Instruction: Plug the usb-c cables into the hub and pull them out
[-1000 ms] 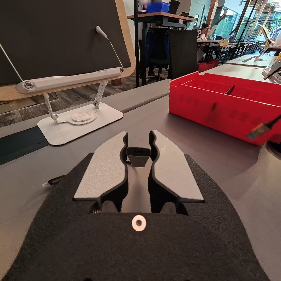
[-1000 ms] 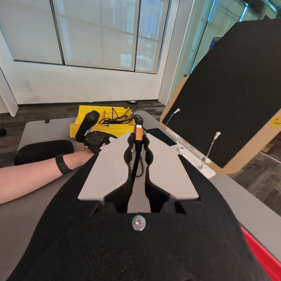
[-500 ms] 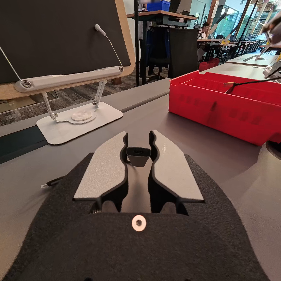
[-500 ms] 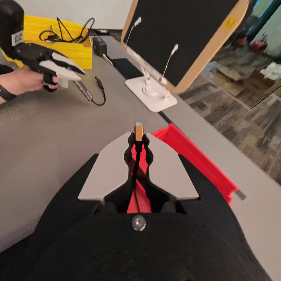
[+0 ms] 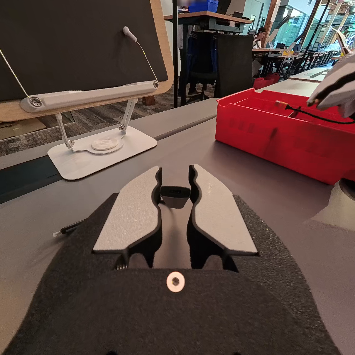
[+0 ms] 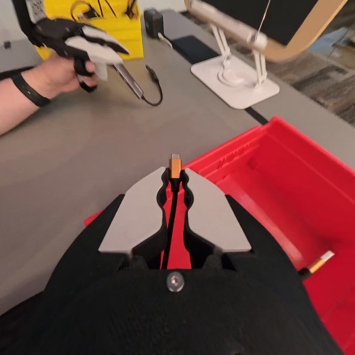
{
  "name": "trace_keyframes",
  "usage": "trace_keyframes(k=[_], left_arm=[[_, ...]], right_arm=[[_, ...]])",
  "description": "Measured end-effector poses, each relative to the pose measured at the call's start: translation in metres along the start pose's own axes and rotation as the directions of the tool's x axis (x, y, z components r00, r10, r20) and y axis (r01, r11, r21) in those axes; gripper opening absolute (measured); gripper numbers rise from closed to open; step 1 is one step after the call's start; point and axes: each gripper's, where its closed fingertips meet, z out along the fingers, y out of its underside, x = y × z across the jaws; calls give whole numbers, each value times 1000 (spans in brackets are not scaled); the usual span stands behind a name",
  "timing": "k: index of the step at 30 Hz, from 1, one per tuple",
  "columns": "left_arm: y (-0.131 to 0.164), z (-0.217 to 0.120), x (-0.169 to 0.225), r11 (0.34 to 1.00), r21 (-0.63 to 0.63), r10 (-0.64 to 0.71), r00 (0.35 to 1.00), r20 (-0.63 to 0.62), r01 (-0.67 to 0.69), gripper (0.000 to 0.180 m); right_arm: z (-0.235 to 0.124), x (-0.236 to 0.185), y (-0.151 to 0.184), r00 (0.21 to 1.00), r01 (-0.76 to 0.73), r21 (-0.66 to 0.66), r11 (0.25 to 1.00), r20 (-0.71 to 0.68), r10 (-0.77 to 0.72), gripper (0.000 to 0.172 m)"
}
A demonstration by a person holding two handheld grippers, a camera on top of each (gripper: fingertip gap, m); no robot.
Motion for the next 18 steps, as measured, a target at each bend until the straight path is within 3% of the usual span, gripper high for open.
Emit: trace_keyframes(k=[6, 9, 14, 18], left_arm=[[0, 1, 0, 1000, 3, -5, 1000, -1, 5, 26], [1, 1, -1, 1000, 1, -8, 1000, 2, 8, 26], [3, 0, -2, 1000, -9, 2, 1000, 9, -2, 26], [2, 2, 0, 1000, -16, 22, 1000, 14, -22, 26]], right_arm=[[19, 14, 39, 997, -50, -58, 997, -55, 47, 14], [19, 18, 34, 995, -58, 1, 998, -81, 58, 26], [-11, 36, 0, 968, 44, 72, 996, -249, -24, 37], [-61, 73, 21, 863, -2, -193, 981, -496, -96, 35]])
